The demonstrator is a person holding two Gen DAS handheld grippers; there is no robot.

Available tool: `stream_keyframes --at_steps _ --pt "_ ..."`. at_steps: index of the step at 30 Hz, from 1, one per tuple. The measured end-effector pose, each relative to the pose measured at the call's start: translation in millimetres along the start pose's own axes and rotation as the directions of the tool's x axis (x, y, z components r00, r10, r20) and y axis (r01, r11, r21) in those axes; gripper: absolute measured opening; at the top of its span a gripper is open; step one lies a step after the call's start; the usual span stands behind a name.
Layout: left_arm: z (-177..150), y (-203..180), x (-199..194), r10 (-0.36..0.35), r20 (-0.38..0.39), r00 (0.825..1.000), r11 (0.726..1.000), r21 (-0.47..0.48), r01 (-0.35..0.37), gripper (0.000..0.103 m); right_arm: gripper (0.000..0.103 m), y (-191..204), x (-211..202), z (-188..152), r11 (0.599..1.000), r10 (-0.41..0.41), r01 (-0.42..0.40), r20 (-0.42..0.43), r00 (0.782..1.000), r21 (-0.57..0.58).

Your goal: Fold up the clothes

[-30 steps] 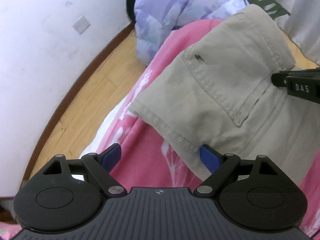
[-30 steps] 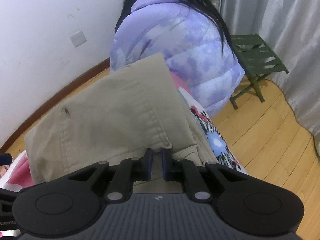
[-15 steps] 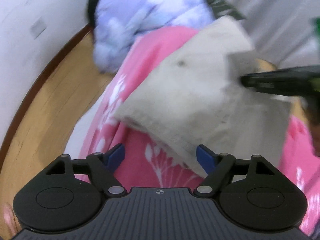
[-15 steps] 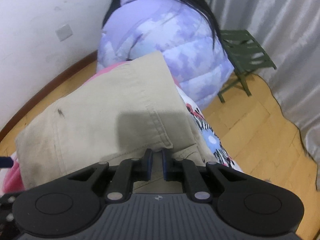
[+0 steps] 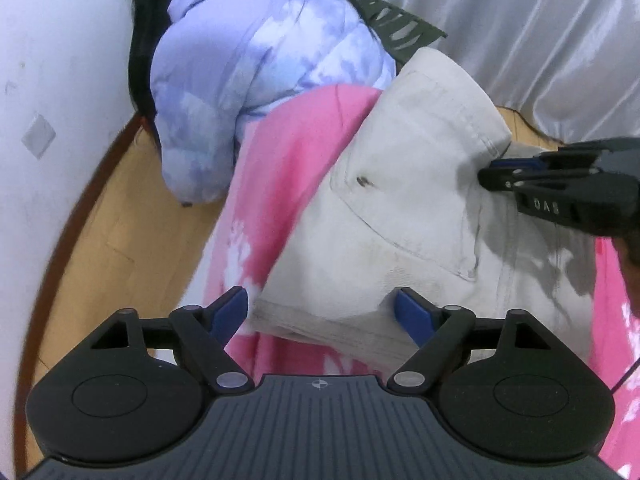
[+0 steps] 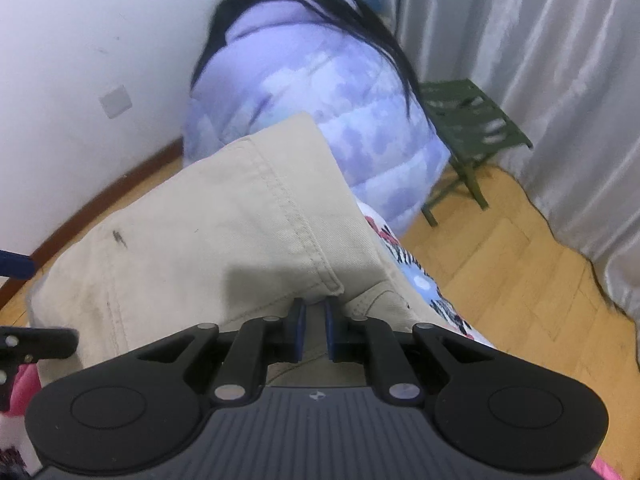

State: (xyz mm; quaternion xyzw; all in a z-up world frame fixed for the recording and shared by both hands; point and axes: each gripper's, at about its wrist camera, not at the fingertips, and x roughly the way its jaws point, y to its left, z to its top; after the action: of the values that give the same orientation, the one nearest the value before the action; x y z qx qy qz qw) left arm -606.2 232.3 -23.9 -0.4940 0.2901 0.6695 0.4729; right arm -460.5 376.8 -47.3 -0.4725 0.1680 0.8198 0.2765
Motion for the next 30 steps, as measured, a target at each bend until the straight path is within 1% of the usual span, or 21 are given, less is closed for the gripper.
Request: stream_keyframes --at_steps 2,4,5,6,7,8,10,13,14,15,16,17,19,20,21,23,24,25,28,29,30 --pt "1 -1 3 0.005 -0.012 1.0 1.0 -0.023 -0.005 0.085 0.01 -2 -4 -4 0.999 0.023 -0.022 0.031 0.999 -0.025" --pt "0 -1 0 0.021 -0.009 1.0 1.0 -0.018 -0.022 0.086 0.013 -11 -15 1 0.997 0.08 -0.08 0.054 0.995 0.002" --pt "-1 -2 -1 0.029 -0.005 1.0 0.999 -0.023 -0.029 0.086 0.017 -18 -21 6 0.99 0.125 -0.13 0.084 0.989 0.051" --pt "-3 -3 0 0.034 -0.001 0.999 0.999 -0.03 -0.034 0.086 0.016 -25 -26 11 0.98 0.166 -0.177 0.118 0.979 0.09" --pt "-4 -4 0 0.042 0.003 0.999 0.999 -0.035 -0.042 0.087 0.016 -28 -28 19 0.973 0.196 -0.212 0.162 0.967 0.088" --pt "-5 -6 -1 0.05 0.011 0.999 0.998 -0.038 -0.049 0.087 0.016 -30 -28 27 0.966 0.226 -0.246 0.201 0.953 0.082" --pt "-7 -8 -2 0.063 0.03 0.998 0.997 -0.038 -0.062 0.087 0.016 -29 -13 50 0.955 0.281 -0.296 0.231 0.931 0.03" --pt "-15 -10 -3 0.077 0.092 0.993 0.997 -0.027 -0.075 0.087 0.013 -32 32 71 0.958 0.269 -0.284 0.22 0.938 0.039" --pt "-17 -10 -2 0.076 0.104 0.992 0.997 -0.03 -0.073 0.088 0.014 -40 41 74 0.955 0.258 -0.282 0.216 0.942 0.088" --pt "-18 -10 -2 0.07 0.122 0.99 0.997 -0.028 -0.067 0.088 0.019 -48 50 76 0.951 0.246 -0.278 0.211 0.946 0.138" --pt "-20 -10 -1 0.063 0.141 0.988 0.998 -0.026 -0.06 0.088 0.018 -57 55 77 0.944 0.236 -0.275 0.213 0.948 0.18" --pt "-22 -11 -4 0.064 0.168 0.984 0.998 -0.009 -0.063 0.088 0.018 -66 40 74 0.942 0.227 -0.276 0.248 0.942 0.188" --pt "-28 -14 -10 0.064 0.221 0.973 0.997 0.023 -0.071 0.084 0.018 -87 8 66 0.938 0.208 -0.281 0.322 0.924 0.203" --pt "-29 -16 -14 0.061 0.241 0.969 0.997 0.034 -0.071 0.082 0.018 -100 -21 54 0.935 0.206 -0.296 0.377 0.903 0.198" --pt "-33 -18 -21 0.05 0.279 0.959 0.997 0.047 -0.066 0.081 0.018 -111 -50 42 0.935 0.2 -0.302 0.424 0.883 0.188" --pt "-41 -23 -36 0.021 0.354 0.935 0.996 0.075 -0.051 0.081 0.019 -122 -103 10 0.963 0.157 -0.238 0.458 0.875 0.125" --pt "-47 -27 -43 -0.012 0.388 0.922 0.994 0.105 -0.031 0.081 0.019 -120 -119 -7 0.973 0.148 -0.212 0.453 0.879 0.093" --pt "-52 -33 -43 -0.038 0.391 0.92 0.991 0.134 -0.016 0.081 0.019 -117 -134 -24 0.98 0.144 -0.191 0.447 0.883 0.063" --pt "-68 -51 -42 -0.117 0.391 0.913 0.975 0.221 0.03 0.081 0.019 -90 -143 -70 0.98 0.182 -0.2 0.393 0.901 0.004" --pt "-73 -58 -33 -0.113 0.38 0.918 0.968 0.25 0.016 0.081 0.019 -80 -130 -77 0.985 0.161 -0.171 0.364 0.917 -0.003" --pt "-78 -64 -25 -0.109 0.369 0.923 0.96 0.279 0.001 0.086 0.019 -71 -118 -83 0.99 0.139 -0.143 0.334 0.932 -0.011"
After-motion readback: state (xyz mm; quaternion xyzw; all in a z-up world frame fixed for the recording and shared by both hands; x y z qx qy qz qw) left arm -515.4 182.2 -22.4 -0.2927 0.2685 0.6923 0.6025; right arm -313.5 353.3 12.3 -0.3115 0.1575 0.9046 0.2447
